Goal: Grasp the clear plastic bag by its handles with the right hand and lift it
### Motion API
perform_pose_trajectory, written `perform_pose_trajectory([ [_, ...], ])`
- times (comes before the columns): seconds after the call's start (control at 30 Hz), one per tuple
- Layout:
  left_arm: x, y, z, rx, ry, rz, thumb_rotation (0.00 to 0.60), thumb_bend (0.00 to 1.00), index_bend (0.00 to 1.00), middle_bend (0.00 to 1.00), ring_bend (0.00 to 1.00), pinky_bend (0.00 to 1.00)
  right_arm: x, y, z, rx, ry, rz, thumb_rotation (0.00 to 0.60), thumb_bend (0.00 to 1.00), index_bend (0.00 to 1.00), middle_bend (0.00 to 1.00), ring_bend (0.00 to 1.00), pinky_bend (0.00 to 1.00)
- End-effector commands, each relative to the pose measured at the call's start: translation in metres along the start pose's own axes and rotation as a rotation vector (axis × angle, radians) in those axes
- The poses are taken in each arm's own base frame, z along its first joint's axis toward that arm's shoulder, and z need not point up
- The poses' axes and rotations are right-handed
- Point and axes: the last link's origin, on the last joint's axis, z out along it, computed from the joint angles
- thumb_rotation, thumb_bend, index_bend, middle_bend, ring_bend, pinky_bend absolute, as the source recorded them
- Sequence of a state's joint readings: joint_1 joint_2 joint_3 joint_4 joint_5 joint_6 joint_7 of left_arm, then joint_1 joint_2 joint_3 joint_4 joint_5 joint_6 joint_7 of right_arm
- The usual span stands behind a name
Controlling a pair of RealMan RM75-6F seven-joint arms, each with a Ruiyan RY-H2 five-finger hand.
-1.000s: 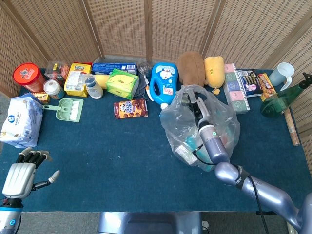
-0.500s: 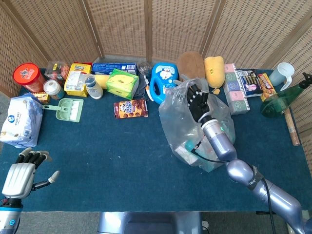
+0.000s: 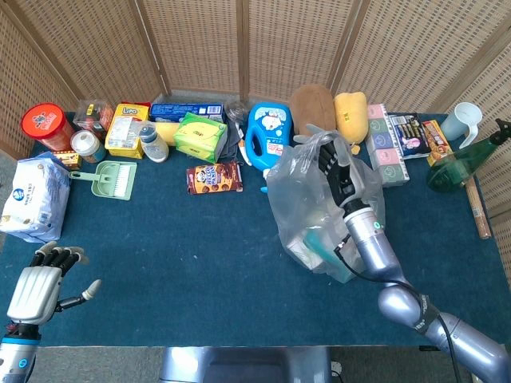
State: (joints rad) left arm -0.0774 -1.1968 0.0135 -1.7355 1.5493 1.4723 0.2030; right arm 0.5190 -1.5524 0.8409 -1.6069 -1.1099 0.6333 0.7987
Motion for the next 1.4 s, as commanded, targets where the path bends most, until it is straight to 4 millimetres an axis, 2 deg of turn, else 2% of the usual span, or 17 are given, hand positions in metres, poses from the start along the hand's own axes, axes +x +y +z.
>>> perform_pose_trajectory([
  [0.03,0.0,0.001,0.0,-0.002,0.001,0.0,0.0,0.21,0.39,0.32,0.27,0.13,0.01,0.007,-0.007,0.053,0.022,-0.283,0.054,0.37,0.17,0.28,0.27,0.22],
  [0.27,0.001,0.001,-0.001,-0.002,-0.002,0.003,0.0,0.21,0.39,0.32,0.27,0.13,0.018,0.014,-0.007,0.108,0.063,-0.558,0.053,0.37,0.17,0.28,0.27,0.22],
  [0.43,0.002,0.002,-0.001,-0.004,-0.002,0.002,0.0,0.21,0.39,0.32,0.27,0.13,0.02,0.015,0.0,0.141,0.104,-0.625,0.054,0.37,0.17,0.28,0.27,0.22],
  [0.6,0.002,0.003,-0.002,-0.007,-0.003,0.003,0.0,0.21,0.39,0.32,0.27,0.13,0.012,0.005,0.014,0.228,0.257,-0.339,0.054,0.38,0.18,0.29,0.27,0.22],
  [0.8,0.003,0.003,-0.003,-0.005,-0.002,0.002,0.0,0.21,0.39,0.32,0.27,0.13,-0.004,-0.001,0.021,0.222,0.302,-0.058,0.054,0.38,0.18,0.3,0.27,0.23],
  [0.97,0.003,0.001,-0.004,0.0,-0.002,0.003,0.0,0.21,0.39,0.32,0.27,0.13,-0.011,-0.008,0.02,0.182,0.295,0.064,0.055,0.38,0.18,0.3,0.27,0.24],
  [1.1,0.002,0.0,-0.005,0.002,-0.005,0.001,0.0,0.21,0.39,0.32,0.27,0.13,-0.011,-0.024,0.02,0.142,0.273,0.192,0.058,0.38,0.18,0.3,0.28,0.25],
  [1.2,0.001,0.0,-0.004,-0.002,-0.007,-0.002,0.0,0.21,0.39,0.32,0.27,0.13,-0.011,-0.035,0.018,0.099,0.255,0.309,0.053,0.38,0.19,0.31,0.29,0.28],
  [1.3,0.0,0.001,-0.003,-0.007,-0.009,-0.004,0.001,0.21,0.39,0.32,0.27,0.13,-0.01,-0.042,0.014,0.044,0.248,0.387,0.052,0.38,0.22,0.35,0.35,0.34],
  [1.4,0.0,0.001,-0.003,-0.008,-0.008,-0.005,0.0,0.21,0.39,0.32,0.27,0.13,-0.01,-0.048,0.002,-0.015,0.241,0.464,0.117,0.38,0.28,0.41,0.45,0.46],
])
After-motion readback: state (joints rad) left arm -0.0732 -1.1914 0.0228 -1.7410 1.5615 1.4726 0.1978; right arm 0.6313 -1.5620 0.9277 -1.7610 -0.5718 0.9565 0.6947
